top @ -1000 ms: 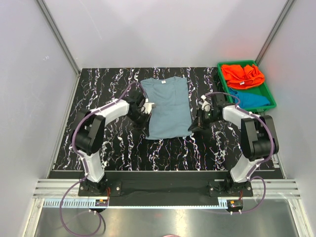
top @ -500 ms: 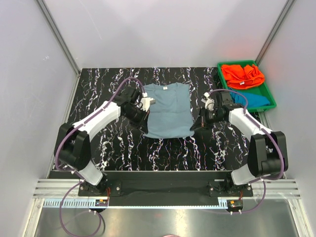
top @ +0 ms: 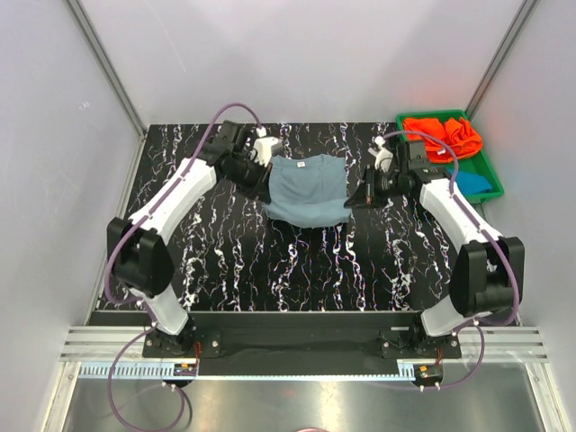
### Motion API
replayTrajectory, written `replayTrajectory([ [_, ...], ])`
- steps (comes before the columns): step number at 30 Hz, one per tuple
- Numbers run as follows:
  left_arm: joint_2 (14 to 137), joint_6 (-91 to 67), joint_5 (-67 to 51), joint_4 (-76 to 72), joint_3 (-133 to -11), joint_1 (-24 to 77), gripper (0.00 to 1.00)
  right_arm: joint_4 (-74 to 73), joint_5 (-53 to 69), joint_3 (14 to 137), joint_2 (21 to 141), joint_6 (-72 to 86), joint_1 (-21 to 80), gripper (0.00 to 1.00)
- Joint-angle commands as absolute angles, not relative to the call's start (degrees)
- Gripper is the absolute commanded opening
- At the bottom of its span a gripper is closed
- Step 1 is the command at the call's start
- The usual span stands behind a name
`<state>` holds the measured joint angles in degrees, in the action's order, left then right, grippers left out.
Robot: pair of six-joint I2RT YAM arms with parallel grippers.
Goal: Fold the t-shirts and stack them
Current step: Fold the tshirt
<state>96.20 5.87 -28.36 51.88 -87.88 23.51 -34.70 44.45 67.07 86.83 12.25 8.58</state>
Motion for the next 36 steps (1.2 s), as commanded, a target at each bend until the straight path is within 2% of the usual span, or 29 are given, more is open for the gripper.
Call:
replayTrajectory([
  [1, 100.44, 7.65, -27.07, 51.5, -96.12, 22.68, 0.0, -31.55, 44.21, 74.08, 89.82, 11.78, 8.79, 0.07],
  [15, 115.13, 6.77, -25.66, 49.22, -113.36, 17.76, 0.0, -27.07, 41.93, 90.6, 106.07, 11.87, 7.73, 0.07],
  [20, 115.49, 5.98, -25.75, 48.43, -115.75, 17.05, 0.0, -27.25, 41.75, 97.46, 110.73, 12.57, 7.73, 0.07],
  [26, 118.3, 5.71, -25.31, 47.99, -118.83, 16.44, 0.0, -26.11, 41.49, 99.31, 114.6, 13.27, 7.56, 0.07],
  [36, 128.65, 3.96, -23.38, 44.57, -123.82, 15.56, 0.0, -24.96, 40.87, 106.16, 125.32, 12.92, 7.21, 0.07],
])
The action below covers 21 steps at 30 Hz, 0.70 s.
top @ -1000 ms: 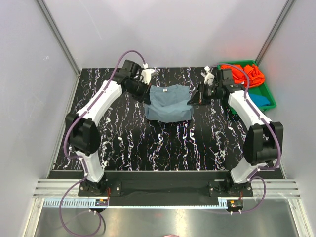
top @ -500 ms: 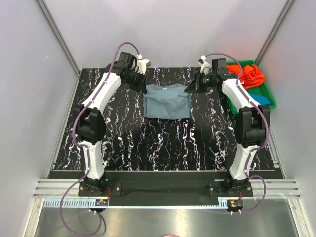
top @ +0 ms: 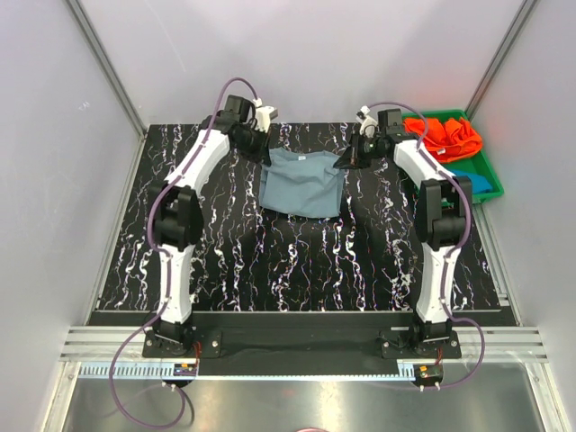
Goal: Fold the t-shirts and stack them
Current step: Fold the tshirt
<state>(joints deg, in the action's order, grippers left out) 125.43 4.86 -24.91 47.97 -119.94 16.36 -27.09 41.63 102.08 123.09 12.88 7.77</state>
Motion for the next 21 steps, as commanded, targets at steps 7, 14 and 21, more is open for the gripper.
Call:
replayTrajectory([
  [7, 136.3, 2.99, -20.57, 38.25, -132.69, 14.42, 0.0, -24.26, 39.55, 115.91, 132.61, 13.01, 6.59, 0.07],
  [14, 138.43, 1.32, -18.37, 27.43, -136.84, 13.45, 0.0, -24.43, 37.88, 123.22, 136.75, 13.1, 6.06, 0.07],
  [21, 133.78, 0.88, -21.62, 30.84, -132.47, 13.45, 0.0, -25.22, 38.67, 119.72, 133.26, 12.83, 5.98, 0.07],
])
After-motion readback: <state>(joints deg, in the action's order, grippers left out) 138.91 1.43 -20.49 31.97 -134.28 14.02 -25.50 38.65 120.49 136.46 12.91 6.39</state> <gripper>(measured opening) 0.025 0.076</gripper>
